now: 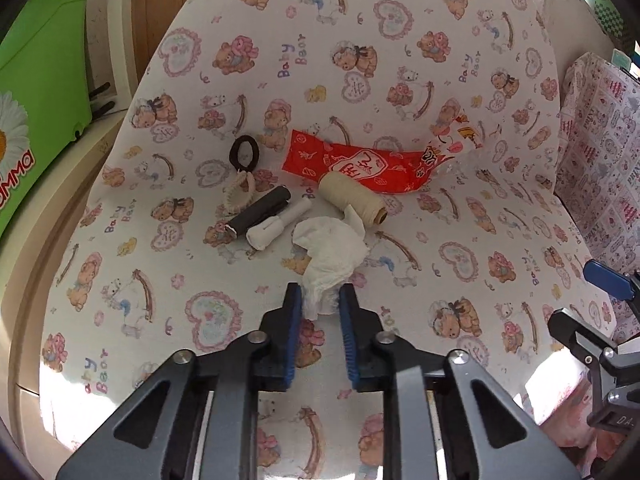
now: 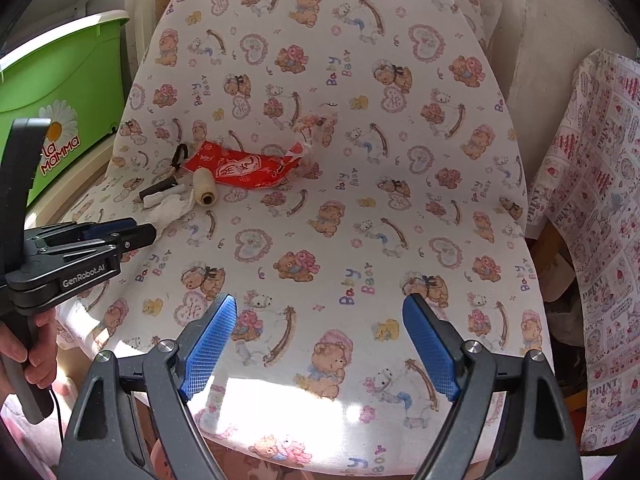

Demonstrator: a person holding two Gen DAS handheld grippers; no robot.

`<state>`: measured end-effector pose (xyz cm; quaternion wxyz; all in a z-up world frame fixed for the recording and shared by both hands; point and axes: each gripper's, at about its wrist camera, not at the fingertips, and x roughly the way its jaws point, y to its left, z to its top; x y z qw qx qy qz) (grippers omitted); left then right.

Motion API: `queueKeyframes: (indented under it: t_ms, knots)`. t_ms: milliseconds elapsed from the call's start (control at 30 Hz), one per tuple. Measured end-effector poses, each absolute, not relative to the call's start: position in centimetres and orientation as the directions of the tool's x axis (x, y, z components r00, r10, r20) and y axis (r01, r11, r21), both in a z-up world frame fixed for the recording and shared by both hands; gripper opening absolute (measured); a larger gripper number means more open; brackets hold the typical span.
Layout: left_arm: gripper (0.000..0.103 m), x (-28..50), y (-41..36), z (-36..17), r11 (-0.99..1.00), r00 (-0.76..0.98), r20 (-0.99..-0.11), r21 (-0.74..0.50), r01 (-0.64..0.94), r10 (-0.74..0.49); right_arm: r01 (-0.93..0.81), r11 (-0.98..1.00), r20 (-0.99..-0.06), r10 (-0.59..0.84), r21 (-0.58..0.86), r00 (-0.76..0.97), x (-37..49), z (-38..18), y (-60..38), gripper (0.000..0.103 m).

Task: Collect trash
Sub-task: 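Grasp the white tissue with the left tool while the right tool grasps the cream twine spool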

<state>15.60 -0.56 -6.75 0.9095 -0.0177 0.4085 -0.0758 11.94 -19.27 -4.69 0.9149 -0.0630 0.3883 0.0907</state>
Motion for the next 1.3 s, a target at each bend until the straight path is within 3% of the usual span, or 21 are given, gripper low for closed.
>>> queueKeyframes:
  t_ms: [133,400,500,567,667,867,1000,1167,1300]
  knots:
    - [0.007,15.0,-0.6,-6.0,0.983,0.653,-0.734,-0.135,0.127,-0.185,-0.261,0.964,-0.71,0.148,-0.053,0.689,11.7,-4.4,-18.4,0.087]
    - [0.008,13.2,-1.3,-4.2,0.997,0.607,-0.794,0.01,0.075,-0.037,-0.272,0.962,-0.715,0.185,-0.008,0.674,11.8,-4.9,-18.9,0.087]
    - [0.008,13.0,-0.1,-4.7,0.999,0.577,-0.816,-0.017,0.042,-0.038,-0.256,0.967,-0.736,0.176,0.003,0.654,12.1,-5.2,-19.3,0.068]
    - [0.008,13.2,0.6,-4.5,0.998,0.579,-0.813,-0.055,0.015,-0.053,-0.238,0.971,-0.753,0.173,0.023,0.635,12.5,-5.5,-19.5,0.048]
    - [0.008,13.3,1.2,-3.7,0.999,0.604,-0.796,-0.054,-0.005,-0.04,-0.257,0.966,-0.772,0.189,0.035,0.607,12.8,-5.6,-19.2,0.037]
    - [0.008,13.6,3.0,-2.5,0.995,0.622,-0.783,-0.08,-0.067,-0.021,-0.315,0.948,-0.752,0.233,0.036,0.616,14.1,-4.3,-16.6,0.036]
    - [0.008,13.7,3.2,-2.5,0.99,0.612,-0.78,0.074,-0.117,0.131,-0.347,0.938,-0.754,0.237,0.013,0.613,16.2,-4.3,-13.5,0.036]
    - [0.009,14.2,5.0,-2.4,0.988,0.593,-0.805,-0.082,-0.127,0.01,-0.38,0.924,-0.803,0.255,0.039,0.538,20.0,-5.5,-10.5,0.036]
    - [0.009,14.9,5.7,-2.5,0.985,0.575,-0.818,-0.09,-0.145,0.01,-0.405,0.914,-0.817,0.224,-0.013,0.532,22.2,-6.0,-8.6,0.036]
